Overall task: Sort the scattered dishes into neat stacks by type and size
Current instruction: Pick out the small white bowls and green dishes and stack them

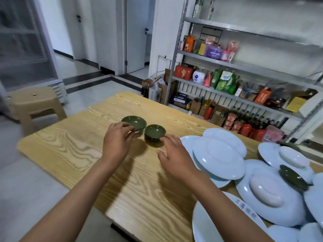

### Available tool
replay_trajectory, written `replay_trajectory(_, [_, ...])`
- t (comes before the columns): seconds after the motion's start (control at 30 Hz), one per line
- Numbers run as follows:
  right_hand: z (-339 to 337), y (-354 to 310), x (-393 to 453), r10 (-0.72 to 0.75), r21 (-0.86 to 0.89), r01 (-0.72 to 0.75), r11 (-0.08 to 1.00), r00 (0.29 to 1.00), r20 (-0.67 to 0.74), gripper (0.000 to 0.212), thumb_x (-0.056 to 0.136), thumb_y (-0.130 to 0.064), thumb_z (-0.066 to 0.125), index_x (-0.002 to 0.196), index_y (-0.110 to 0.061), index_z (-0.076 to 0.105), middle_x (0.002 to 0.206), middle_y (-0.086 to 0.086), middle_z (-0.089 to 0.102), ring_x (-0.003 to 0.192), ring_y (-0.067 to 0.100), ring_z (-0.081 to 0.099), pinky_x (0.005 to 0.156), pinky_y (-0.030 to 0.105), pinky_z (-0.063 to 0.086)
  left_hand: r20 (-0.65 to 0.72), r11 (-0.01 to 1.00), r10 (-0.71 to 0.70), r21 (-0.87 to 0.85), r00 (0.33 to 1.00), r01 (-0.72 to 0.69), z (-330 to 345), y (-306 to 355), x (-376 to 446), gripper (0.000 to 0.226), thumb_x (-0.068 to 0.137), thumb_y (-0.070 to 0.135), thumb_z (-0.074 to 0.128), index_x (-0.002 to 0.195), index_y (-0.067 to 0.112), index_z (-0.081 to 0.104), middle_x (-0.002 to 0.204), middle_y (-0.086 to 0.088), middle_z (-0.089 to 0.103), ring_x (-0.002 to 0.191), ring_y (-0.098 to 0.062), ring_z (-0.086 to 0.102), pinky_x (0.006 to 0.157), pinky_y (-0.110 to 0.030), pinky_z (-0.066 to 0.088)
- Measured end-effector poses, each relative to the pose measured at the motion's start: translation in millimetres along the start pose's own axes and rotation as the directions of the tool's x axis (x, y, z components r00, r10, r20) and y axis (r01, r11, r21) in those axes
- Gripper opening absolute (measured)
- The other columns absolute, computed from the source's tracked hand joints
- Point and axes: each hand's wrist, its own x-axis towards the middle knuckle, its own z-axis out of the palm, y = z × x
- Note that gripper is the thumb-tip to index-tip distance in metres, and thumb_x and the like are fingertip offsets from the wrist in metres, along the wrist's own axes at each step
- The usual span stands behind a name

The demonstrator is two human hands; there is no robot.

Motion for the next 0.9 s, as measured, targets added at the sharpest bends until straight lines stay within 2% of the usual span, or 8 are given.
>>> replay_trajectory(0.1, [14,-2,12,0.001,0.026,-0.002,1.0,1.0,0.014,0.049,0.099,-0.029,0.044,0.144,-0.012,0.037,0.154,0.002,0.028,0.144,0.016,0.017,0.115,0.028,0.018,0.021,1.0,-0.028,-0.01,0.999,0.028,13,-13,11,0.02,0.084,0.018,0.069,0.103,0.015,0.073,0.105,-0.002,0.067,0.098,-0.027,0.053,0.082,-0.035,0.044])
replay_trajectory(0.33, [28,7,19,0.014,0.036,-0.014,0.999,1.0,0.009,0.05,0.097,-0.027,0.044,0.144,-0.013,0.037,0.152,0.001,0.031,0.142,0.015,0.019,0.116,0.03,0.022,0.127,0.991,0.085,-0.111,0.988,-0.071,50,0,20,0.023,0.084,0.01,0.067,0.106,0.01,0.072,0.11,-0.006,0.065,0.103,-0.028,0.054,0.09,-0.039,0.045])
replay_trajectory(0.47, [20,17,13,0.016,0.028,-0.015,0.999,0.999,-0.035,0.047,0.095,-0.024,0.047,0.14,-0.014,0.041,0.149,0.0,0.034,0.139,0.014,0.023,0.112,0.027,0.022,0.17,0.986,0.128,-0.131,0.977,-0.107,65,12,16,0.023,0.085,0.011,0.065,0.107,0.01,0.072,0.11,-0.007,0.065,0.101,-0.029,0.054,0.088,-0.039,0.045])
replay_trajectory(0.57, [9,24,5,0.035,0.018,-0.034,0.999,0.999,-0.042,0.046,0.096,-0.024,0.047,0.141,-0.015,0.04,0.15,0.0,0.033,0.14,0.014,0.021,0.112,0.026,0.021,0.223,0.99,0.127,-0.082,0.966,-0.111,71,15,14,0.023,0.087,0.014,0.063,0.109,0.011,0.071,0.113,-0.007,0.064,0.102,-0.029,0.052,0.088,-0.039,0.043])
replay_trajectory(0.7, [-10,34,-10,0.074,0.012,-0.073,0.997,0.995,-0.072,0.047,0.097,-0.027,0.047,0.142,-0.015,0.04,0.151,0.001,0.033,0.142,0.015,0.021,0.112,0.029,0.022,0.288,0.997,0.071,0.005,0.955,-0.076,72,18,11,0.033,0.086,0.02,0.065,0.118,0.013,0.066,0.125,-0.011,0.059,0.114,-0.033,0.048,0.098,-0.042,0.039])
replay_trajectory(0.8, [-29,47,-26,0.106,0.021,-0.104,0.994,0.988,-0.111,0.046,0.097,-0.025,0.048,0.141,-0.013,0.042,0.151,0.002,0.036,0.14,0.017,0.024,0.112,0.028,0.022,0.374,0.993,0.032,0.094,0.927,-0.072,73,28,9,0.057,0.084,0.025,0.066,0.138,0.018,0.048,0.143,-0.016,0.042,0.13,-0.039,0.035,0.11,-0.048,0.028])
replay_trajectory(0.9, [-45,67,-49,0.173,0.042,-0.169,0.985,0.972,-0.161,0.046,0.097,-0.024,0.05,0.141,-0.013,0.043,0.153,0.001,0.034,0.142,0.015,0.022,0.113,0.026,0.019,0.411,0.974,0.048,0.182,0.91,-0.134,72,53,9,0.067,0.086,0.031,0.063,0.145,0.019,0.034,0.149,-0.019,0.031,0.133,-0.047,0.024,0.109,-0.054,0.024])
